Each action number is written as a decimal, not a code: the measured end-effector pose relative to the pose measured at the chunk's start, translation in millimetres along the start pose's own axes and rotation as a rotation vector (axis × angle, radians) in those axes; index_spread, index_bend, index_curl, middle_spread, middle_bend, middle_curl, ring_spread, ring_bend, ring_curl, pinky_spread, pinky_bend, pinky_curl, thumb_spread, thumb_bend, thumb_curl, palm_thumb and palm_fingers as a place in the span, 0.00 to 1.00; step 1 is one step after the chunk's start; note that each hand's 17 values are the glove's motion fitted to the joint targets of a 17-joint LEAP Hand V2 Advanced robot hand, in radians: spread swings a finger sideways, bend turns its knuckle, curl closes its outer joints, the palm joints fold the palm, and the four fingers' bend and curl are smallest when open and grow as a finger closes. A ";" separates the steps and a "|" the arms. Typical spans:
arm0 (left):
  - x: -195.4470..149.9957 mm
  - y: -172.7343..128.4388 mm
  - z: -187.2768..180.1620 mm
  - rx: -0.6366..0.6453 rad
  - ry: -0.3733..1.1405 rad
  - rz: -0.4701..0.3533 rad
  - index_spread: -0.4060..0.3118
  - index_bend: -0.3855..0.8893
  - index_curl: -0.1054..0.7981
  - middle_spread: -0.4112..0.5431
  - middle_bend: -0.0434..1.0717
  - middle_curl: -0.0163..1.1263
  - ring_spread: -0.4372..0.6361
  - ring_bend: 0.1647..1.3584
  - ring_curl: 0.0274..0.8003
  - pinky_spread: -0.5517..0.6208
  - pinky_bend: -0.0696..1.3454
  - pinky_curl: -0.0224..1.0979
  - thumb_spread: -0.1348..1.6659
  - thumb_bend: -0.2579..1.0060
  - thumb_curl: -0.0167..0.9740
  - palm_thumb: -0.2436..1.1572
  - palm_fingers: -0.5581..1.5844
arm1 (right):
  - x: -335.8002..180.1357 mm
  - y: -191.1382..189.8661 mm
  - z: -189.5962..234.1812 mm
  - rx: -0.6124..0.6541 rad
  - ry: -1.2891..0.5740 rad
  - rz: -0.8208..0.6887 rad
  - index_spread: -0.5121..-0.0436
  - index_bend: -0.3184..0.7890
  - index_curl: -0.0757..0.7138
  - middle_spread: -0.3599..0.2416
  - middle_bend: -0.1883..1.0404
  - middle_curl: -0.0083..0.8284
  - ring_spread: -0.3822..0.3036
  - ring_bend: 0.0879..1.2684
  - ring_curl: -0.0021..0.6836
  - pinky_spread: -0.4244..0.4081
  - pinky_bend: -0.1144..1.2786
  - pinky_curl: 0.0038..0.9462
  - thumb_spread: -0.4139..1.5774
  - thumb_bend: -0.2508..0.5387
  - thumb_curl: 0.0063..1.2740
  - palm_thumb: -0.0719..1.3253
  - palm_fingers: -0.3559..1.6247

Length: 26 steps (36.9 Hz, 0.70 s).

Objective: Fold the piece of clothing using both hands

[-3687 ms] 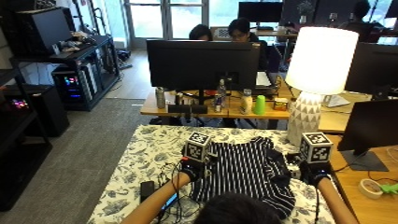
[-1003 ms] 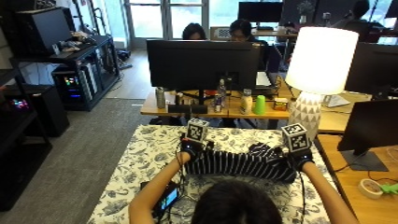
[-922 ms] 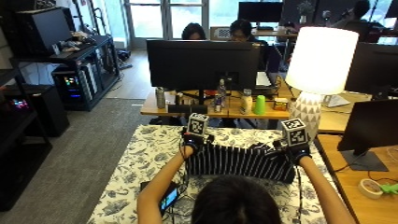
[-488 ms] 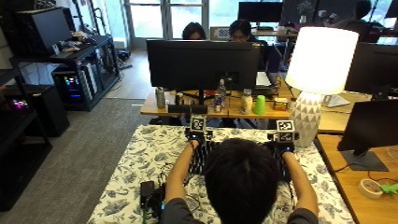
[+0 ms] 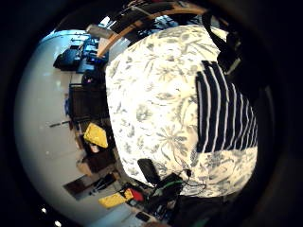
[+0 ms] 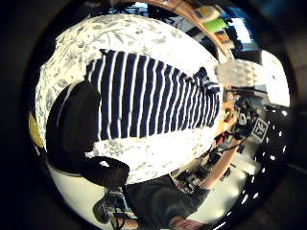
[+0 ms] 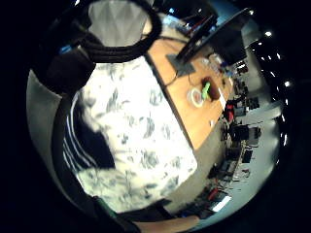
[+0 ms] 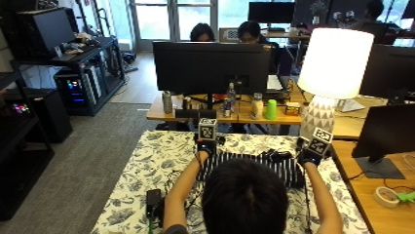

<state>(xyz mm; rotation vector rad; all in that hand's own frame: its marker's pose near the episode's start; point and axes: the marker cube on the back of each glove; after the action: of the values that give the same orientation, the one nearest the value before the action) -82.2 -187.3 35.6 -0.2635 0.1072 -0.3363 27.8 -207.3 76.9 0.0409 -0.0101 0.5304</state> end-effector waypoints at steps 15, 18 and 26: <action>28.6 6.9 138.7 -0.207 0.077 -0.197 0.42 0.35 0.37 0.68 0.13 0.25 0.63 0.39 0.48 0.66 0.61 0.43 0.78 0.18 0.20 0.24 0.24 | 14.3 74.1 101.9 -0.450 -0.007 0.265 0.51 0.32 0.31 0.65 0.30 0.44 0.72 0.34 0.53 0.72 0.62 0.40 0.86 0.25 0.11 0.35 0.37; 30.2 10.3 145.5 -0.254 0.019 -0.195 0.42 0.35 0.34 0.72 0.15 0.23 0.69 0.41 0.46 0.72 0.64 0.41 0.76 0.18 0.19 0.22 0.22 | 5.0 76.1 106.0 -0.477 -0.041 0.197 0.51 0.31 0.29 0.66 0.31 0.44 0.71 0.38 0.54 0.69 0.64 0.40 0.85 0.26 0.11 0.31 0.38; 29.6 13.0 138.9 -0.334 -0.040 -0.226 0.43 0.42 0.37 0.69 0.22 0.25 0.76 0.39 0.41 0.78 0.57 0.37 0.74 0.19 0.20 0.21 0.28 | -4.6 77.2 110.3 -0.503 -0.036 0.169 0.58 0.25 0.18 0.64 0.35 0.47 0.55 0.55 0.61 0.50 0.72 0.43 0.84 0.44 0.17 0.50 0.47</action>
<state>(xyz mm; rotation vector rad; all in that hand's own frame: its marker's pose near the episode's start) -29.9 -152.5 163.7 -0.6153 0.0940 -0.5385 -15.1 -147.6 189.9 -0.4446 -0.1830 0.6834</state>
